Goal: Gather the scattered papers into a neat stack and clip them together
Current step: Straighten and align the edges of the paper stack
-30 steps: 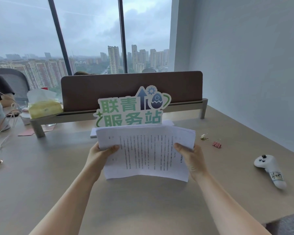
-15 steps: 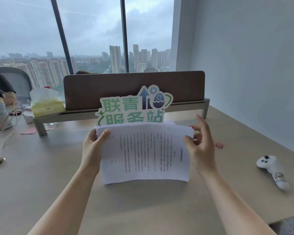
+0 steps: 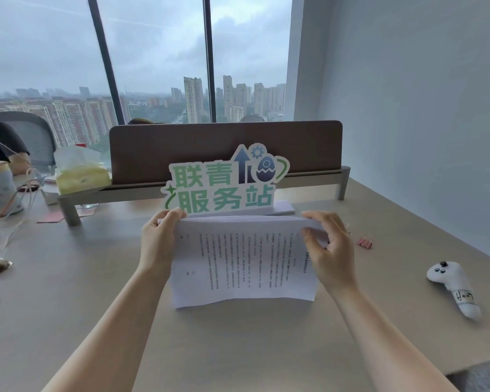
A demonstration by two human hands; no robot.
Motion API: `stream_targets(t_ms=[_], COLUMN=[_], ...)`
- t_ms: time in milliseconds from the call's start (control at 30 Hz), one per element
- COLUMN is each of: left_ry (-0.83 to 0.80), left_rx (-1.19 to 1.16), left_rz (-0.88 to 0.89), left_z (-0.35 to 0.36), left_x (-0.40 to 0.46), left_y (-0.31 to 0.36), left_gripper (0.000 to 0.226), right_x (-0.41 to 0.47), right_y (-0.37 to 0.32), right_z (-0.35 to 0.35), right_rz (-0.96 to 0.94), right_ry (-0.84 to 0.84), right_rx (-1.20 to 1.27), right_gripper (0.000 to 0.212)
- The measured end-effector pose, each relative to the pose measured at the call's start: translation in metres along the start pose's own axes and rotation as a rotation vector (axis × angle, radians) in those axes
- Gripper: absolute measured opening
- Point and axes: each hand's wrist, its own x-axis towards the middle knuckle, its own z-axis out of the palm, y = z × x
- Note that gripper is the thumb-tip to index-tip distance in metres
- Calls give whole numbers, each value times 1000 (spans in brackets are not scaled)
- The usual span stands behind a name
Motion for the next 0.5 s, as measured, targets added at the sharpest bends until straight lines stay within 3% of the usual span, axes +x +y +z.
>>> stream_targets(t_ms=[167,300,367,500], left_ry=[-146,-273,-252,-185], left_rx=[-31,11,-10,-91], left_rz=[42,-64,-76,12], left_z=[-16,-27,-26,-23], left_x=[1,-5,-11,-8], left_y=[-10,-33,-40,-32], left_gripper=[52,62,48,24], right_x=[-8,-18,-22,-15], right_y=[3,7,8,0], right_z=[1,0,6,8], right_rz=[299,515,540,474], right_ry=[-11,-206,-178,-133], right_rx=[349,518,456,491], right_gripper=[61,18,13,24])
